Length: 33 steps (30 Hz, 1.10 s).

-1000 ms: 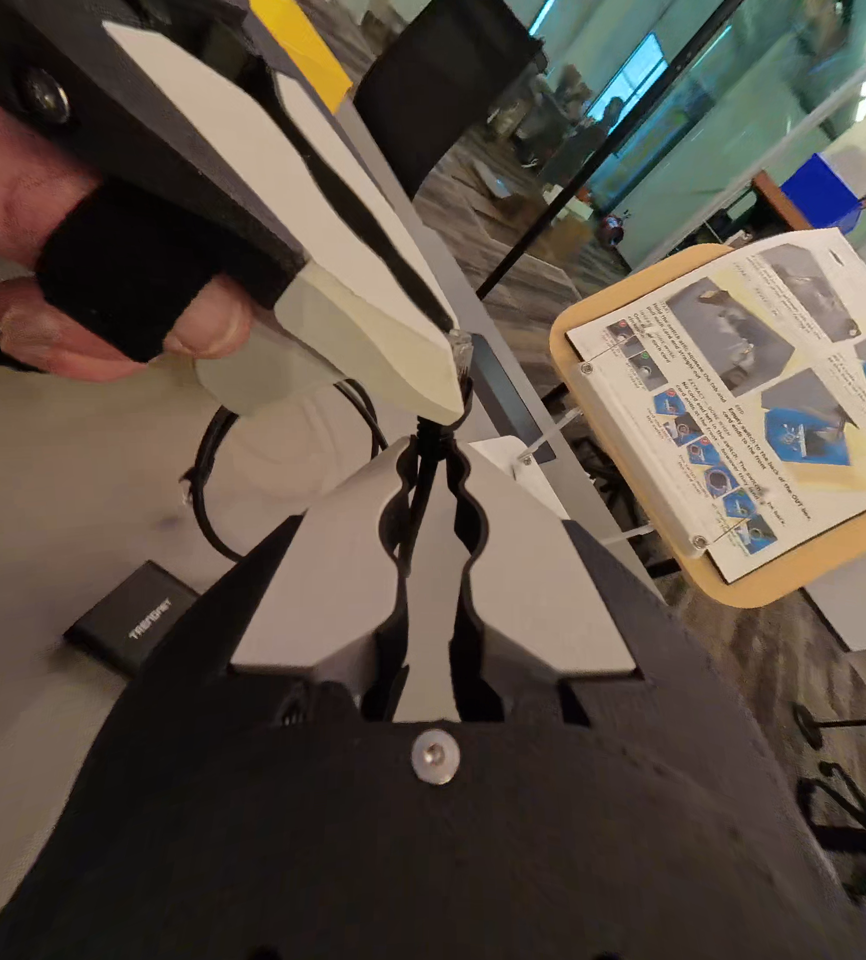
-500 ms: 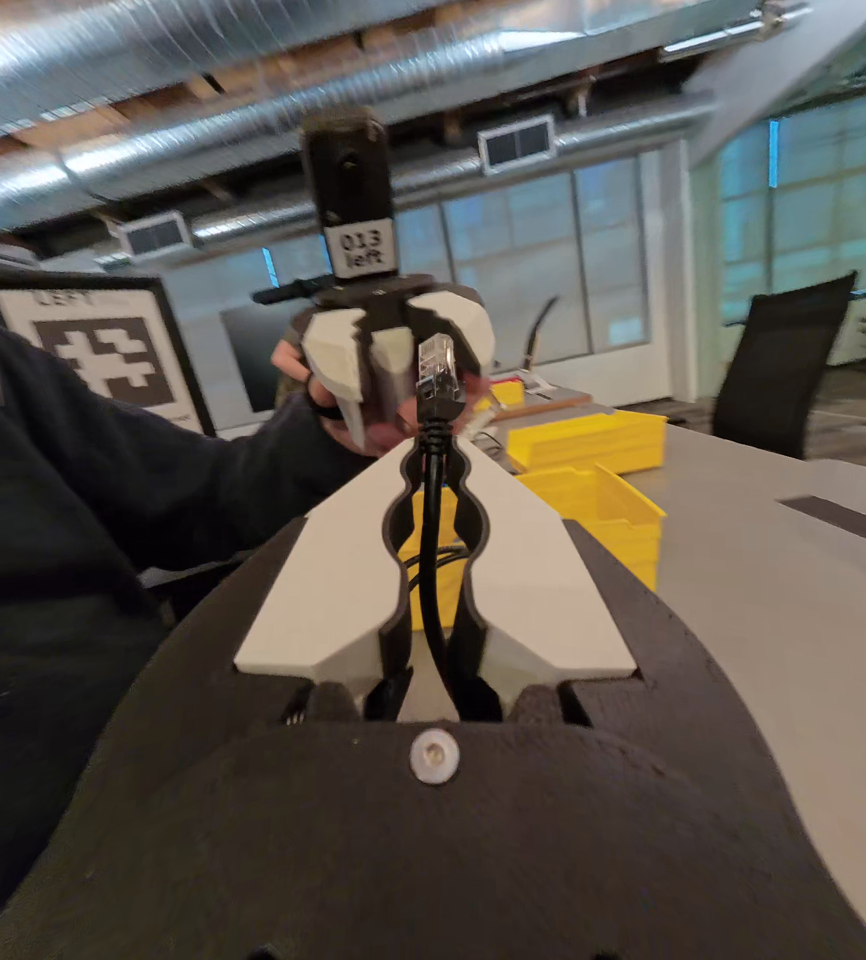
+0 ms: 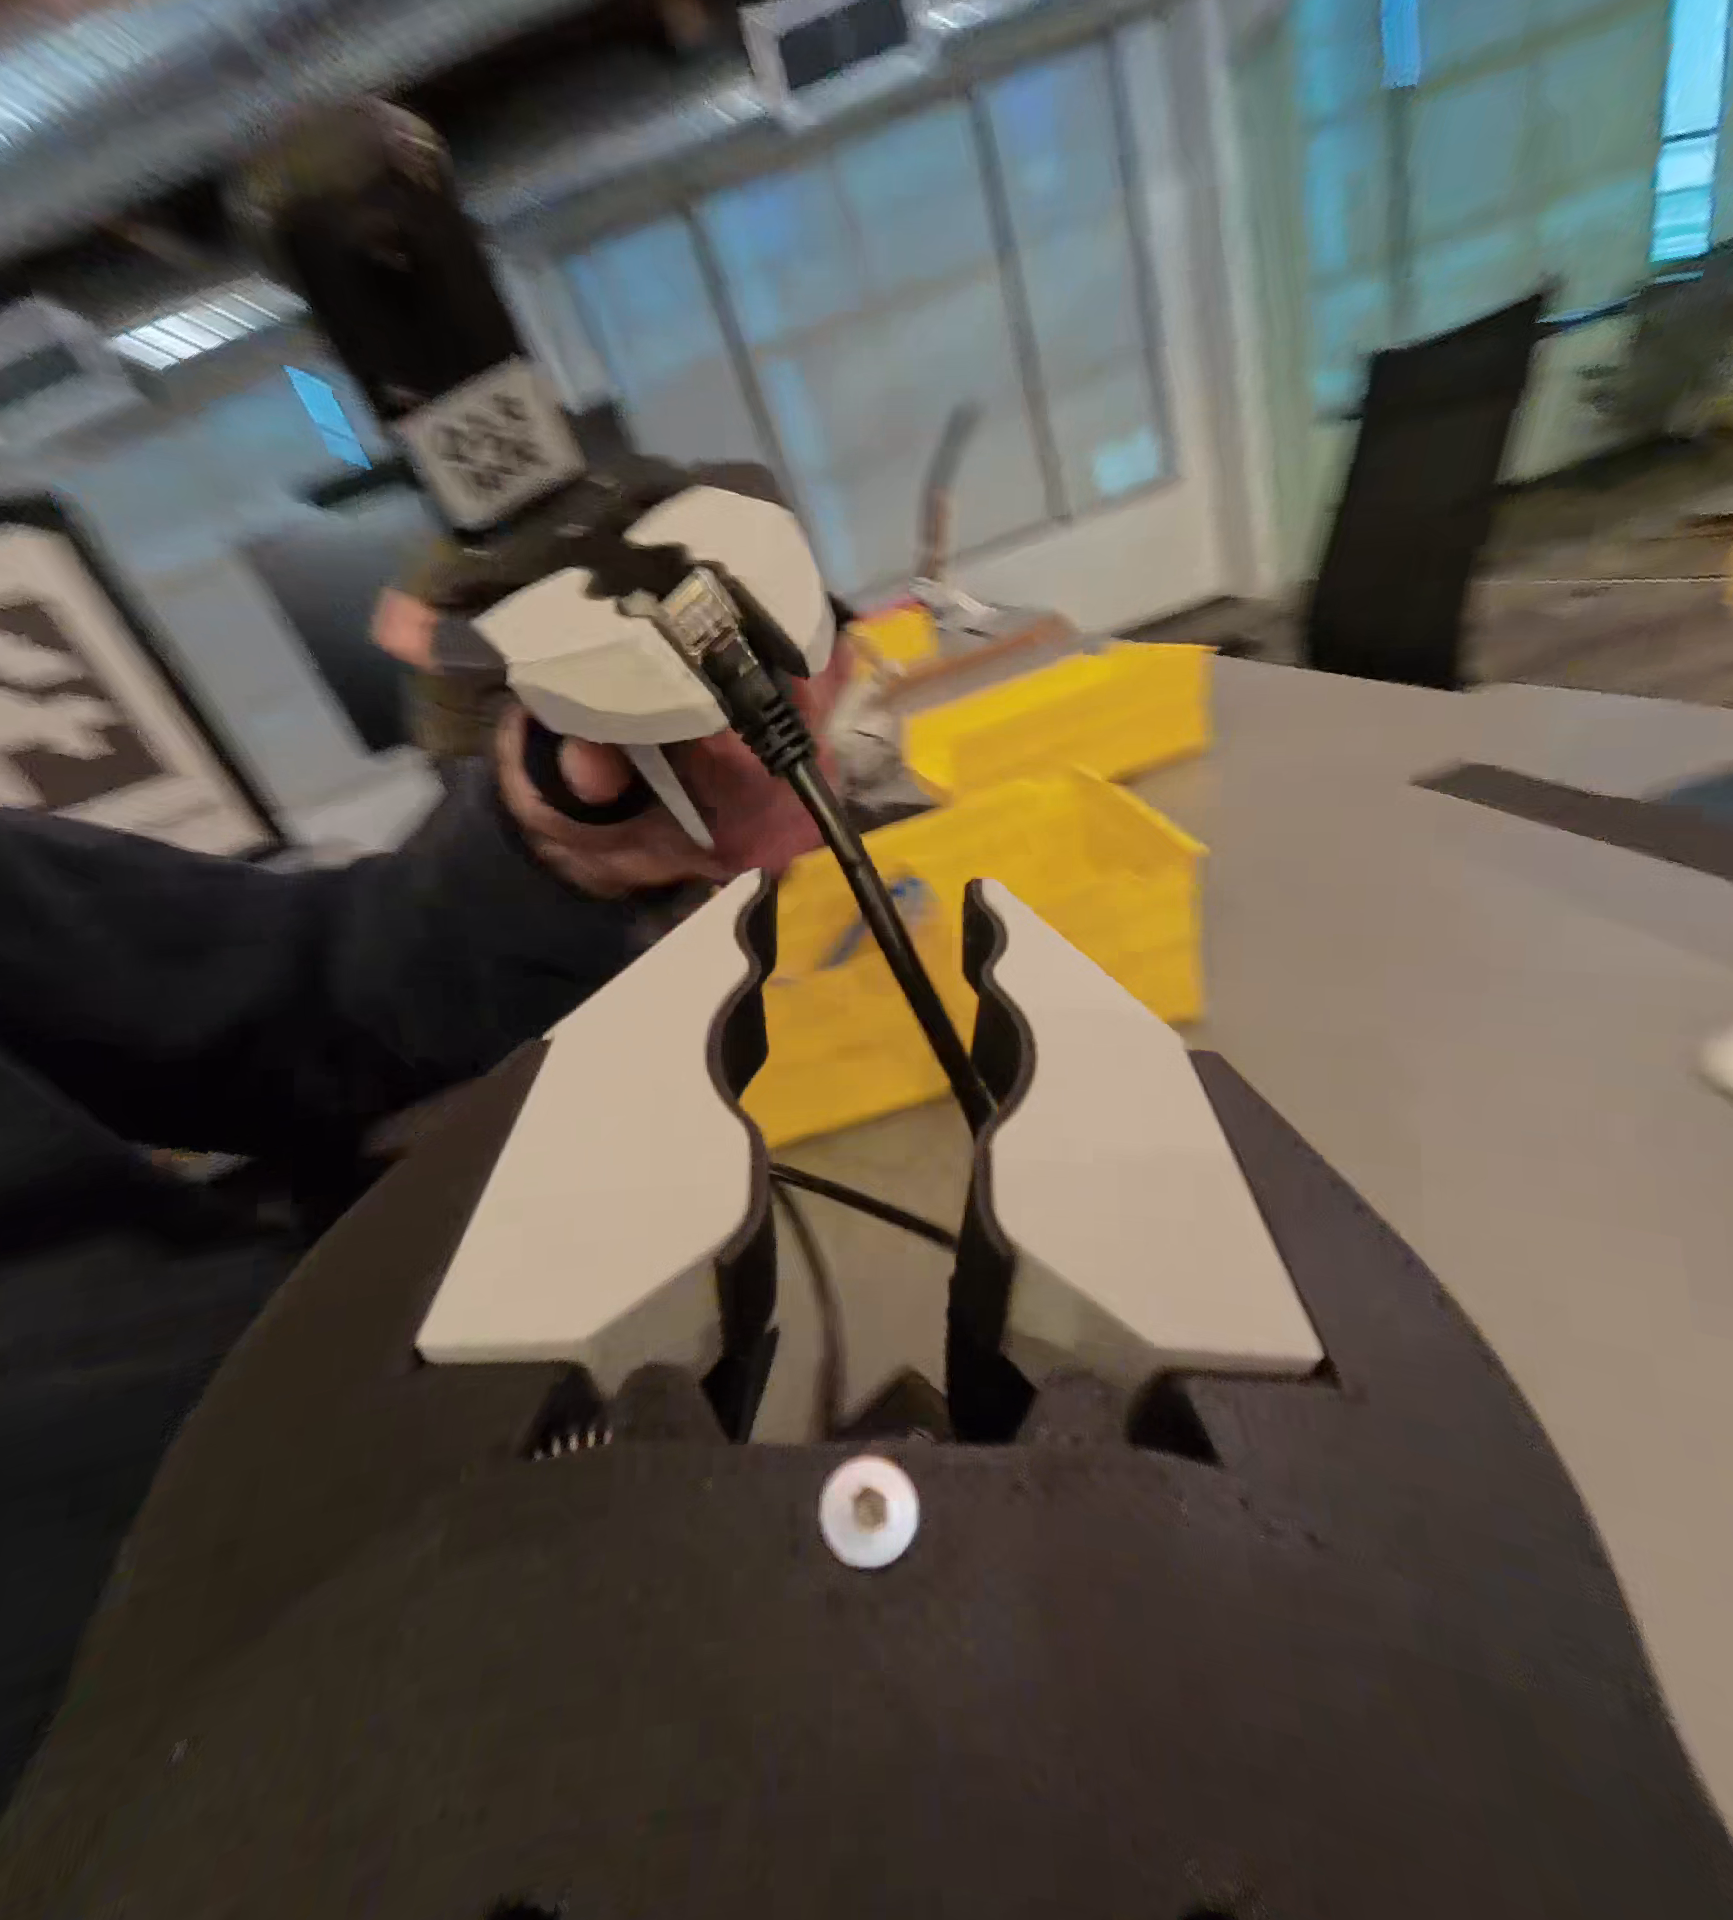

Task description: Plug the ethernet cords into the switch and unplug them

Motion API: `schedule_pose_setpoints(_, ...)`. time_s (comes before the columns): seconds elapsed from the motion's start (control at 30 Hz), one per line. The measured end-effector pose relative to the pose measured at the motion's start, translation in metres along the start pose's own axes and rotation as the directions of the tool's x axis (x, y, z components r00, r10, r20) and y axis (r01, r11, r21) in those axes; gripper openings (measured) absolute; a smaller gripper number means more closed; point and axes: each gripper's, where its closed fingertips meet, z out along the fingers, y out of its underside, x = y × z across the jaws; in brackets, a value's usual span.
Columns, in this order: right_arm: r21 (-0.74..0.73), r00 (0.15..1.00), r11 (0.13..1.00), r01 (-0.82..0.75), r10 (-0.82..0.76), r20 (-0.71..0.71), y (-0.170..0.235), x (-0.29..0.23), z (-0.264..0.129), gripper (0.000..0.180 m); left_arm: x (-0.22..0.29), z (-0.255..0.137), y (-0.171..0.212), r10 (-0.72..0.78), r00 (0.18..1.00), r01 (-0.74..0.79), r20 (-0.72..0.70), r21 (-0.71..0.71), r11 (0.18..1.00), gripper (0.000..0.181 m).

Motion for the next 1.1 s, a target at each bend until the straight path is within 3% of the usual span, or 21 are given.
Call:
schedule_pose_setpoints(0.17, -0.198, 0.939, 0.969, 0.144, -0.197, -0.281, -0.030, 0.006, -0.016, 0.032, -0.019, 0.006, 0.011, 0.318, 0.926, -0.264, 0.205, -0.251, 0.931, 0.014)
schedule_pose_setpoints(0.3, -0.280, 0.924, 0.958, 0.063, -0.162, -0.346, -0.028, 0.001, 0.000, 0.035, -0.031, 0.016, 0.019, 0.544, 0.790, -0.411, 0.283, -0.414, 0.812, 0.014)
schedule_pose_setpoints(0.4, -0.259, 0.927, 0.966, -0.009, -0.089, -0.364, -0.023, 0.006, 0.007, 0.036, -0.038, 0.018, 0.028, 0.677, 0.675, -0.479, 0.295, -0.523, 0.705, 0.014)
schedule_pose_setpoints(0.47, -0.247, 0.926, 0.968, -0.051, -0.047, -0.375, -0.019, 0.013, 0.008, 0.038, -0.039, 0.020, 0.033, 0.718, 0.635, -0.499, 0.286, -0.558, 0.663, 0.014)
schedule_pose_setpoints(0.57, -0.235, 0.930, 0.967, -0.099, 0.006, -0.369, -0.009, 0.018, 0.014, 0.033, -0.035, 0.023, 0.031, 0.821, 0.505, -0.564, 0.265, -0.619, 0.547, 0.015)
schedule_pose_setpoints(0.67, -0.216, 0.915, 0.974, -0.067, -0.026, -0.404, -0.007, 0.026, 0.017, 0.030, -0.037, 0.026, 0.032, 0.869, 0.432, -0.570, 0.244, -0.673, 0.472, 0.015)
schedule_pose_setpoints(0.9, -0.147, 0.961, 0.985, -0.088, 0.045, -0.272, -0.012, 0.022, 0.012, 0.014, -0.031, 0.026, 0.028, 0.861, 0.464, -0.643, 0.209, -0.589, 0.490, 0.015)
schedule_pose_setpoints(1.0, -0.096, 0.980, 0.988, -0.119, 0.102, -0.169, -0.012, 0.021, 0.005, 0.000, -0.022, 0.022, 0.024, 0.801, 0.575, -0.658, 0.166, -0.488, 0.573, 0.022)
schedule_pose_setpoints(1.1, -0.075, 0.989, 0.990, -0.117, 0.110, -0.098, -0.016, 0.012, 0.004, 0.000, -0.018, 0.018, 0.022, 0.783, 0.611, -0.674, 0.119, -0.440, 0.593, 0.017)
